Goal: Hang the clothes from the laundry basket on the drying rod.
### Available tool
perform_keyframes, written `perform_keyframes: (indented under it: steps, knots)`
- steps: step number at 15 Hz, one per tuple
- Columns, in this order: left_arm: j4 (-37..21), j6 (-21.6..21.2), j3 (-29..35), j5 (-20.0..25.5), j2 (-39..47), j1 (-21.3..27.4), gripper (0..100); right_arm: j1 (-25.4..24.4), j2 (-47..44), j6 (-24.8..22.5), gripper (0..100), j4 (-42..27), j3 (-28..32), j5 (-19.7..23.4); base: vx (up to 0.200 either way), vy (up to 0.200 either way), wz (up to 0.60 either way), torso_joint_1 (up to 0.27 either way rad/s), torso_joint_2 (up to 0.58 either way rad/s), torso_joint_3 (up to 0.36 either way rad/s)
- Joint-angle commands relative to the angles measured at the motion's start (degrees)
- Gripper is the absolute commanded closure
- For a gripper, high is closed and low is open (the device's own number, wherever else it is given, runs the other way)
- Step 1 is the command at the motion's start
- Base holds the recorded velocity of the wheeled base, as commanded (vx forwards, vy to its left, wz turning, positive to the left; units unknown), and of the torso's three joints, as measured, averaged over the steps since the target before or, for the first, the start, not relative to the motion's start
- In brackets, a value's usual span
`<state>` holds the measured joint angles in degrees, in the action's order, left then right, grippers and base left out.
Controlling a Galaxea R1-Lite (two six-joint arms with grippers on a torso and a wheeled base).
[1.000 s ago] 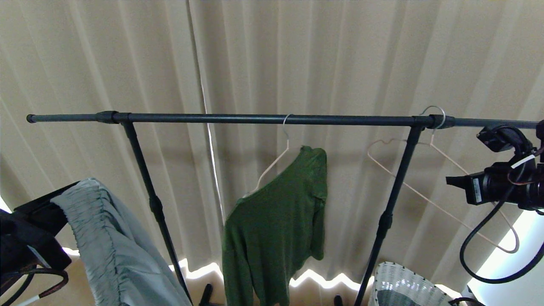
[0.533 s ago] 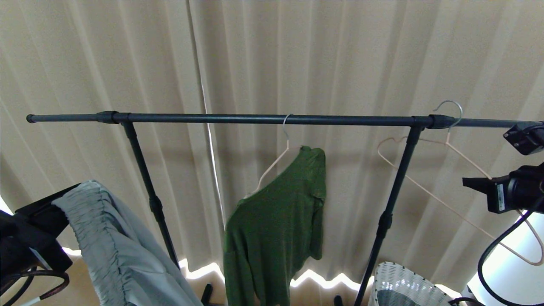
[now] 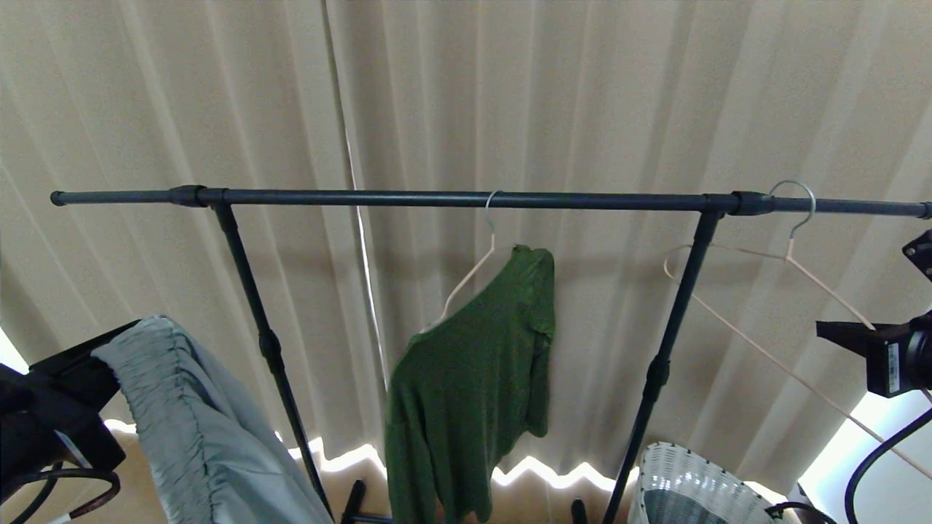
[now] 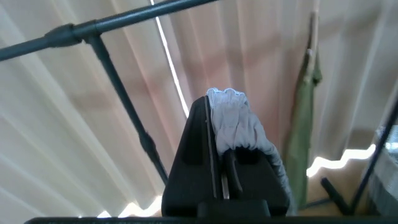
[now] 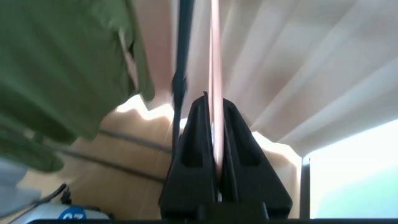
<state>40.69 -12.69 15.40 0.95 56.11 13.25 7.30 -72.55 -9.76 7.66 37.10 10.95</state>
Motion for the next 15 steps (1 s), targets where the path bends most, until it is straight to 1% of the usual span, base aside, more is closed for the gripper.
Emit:
perform_keyframes:
  steps: [1,4,5,6,7,8,11,12,13,14,15]
  knots:
    - [0.18,0.12,-0.19,0.02,-0.30,0.02,100,-0.01,2.41,0.01,100,0.08,-1.76,-0.31,-0.200,0.000,0.00,0.002,0.00,0.007]
    - [0.18,-0.49,-0.10,0.02,0.05,0.02,100,-0.01,3.82,0.01,100,0.08,-2.64,-0.58,-0.200,0.000,0.00,-0.009,0.00,0.005]
    - [0.18,-1.55,0.34,0.10,0.05,0.28,100,-0.01,4.43,0.01,100,-0.01,-3.08,-0.49,-0.200,0.000,0.00,0.002,0.01,0.002]
    - [0.18,-3.31,0.42,0.10,0.22,0.28,100,-0.01,5.31,0.10,100,-0.18,-3.43,-0.40,0.000,0.000,0.00,0.000,0.00,0.000]
    - [0.18,-4.01,0.51,0.10,0.49,0.28,100,-0.01,5.57,0.10,100,-0.10,-3.70,-0.40,0.000,0.000,0.00,0.000,0.00,0.000]
    - [0.18,-6.21,0.51,0.10,1.63,0.11,100,-0.01,6.54,0.10,100,0.08,-3.96,-0.22,0.000,0.000,0.00,0.000,0.00,0.000]
    - [-0.09,-8.58,1.74,-0.16,4.36,0.02,100,-0.71,7.77,0.18,100,0.25,-3.26,0.21,0.000,0.000,0.00,0.000,0.00,0.000]
    - [-0.09,-8.75,2.53,-0.34,5.59,0.02,100,-0.97,8.03,0.27,100,0.25,-3.26,0.57,0.000,0.000,0.00,0.000,0.00,0.000]
    - [-0.17,-8.67,5.08,-1.13,8.57,-0.16,100,-2.47,8.47,0.89,100,0.34,-2.99,2.06,0.000,0.000,0.00,0.000,0.00,0.000]
    - [-0.17,-8.58,5.87,-1.65,9.37,-0.16,100,-3.35,8.47,1.85,100,0.43,-2.73,2.68,0.000,0.000,0.00,0.000,0.00,0.000]
    - [-0.44,-8.67,9.12,-5.35,12.53,-0.07,100,-7.74,9.18,6.78,100,1.05,-1.85,3.73,0.000,0.000,0.00,0.000,0.00,0.000]
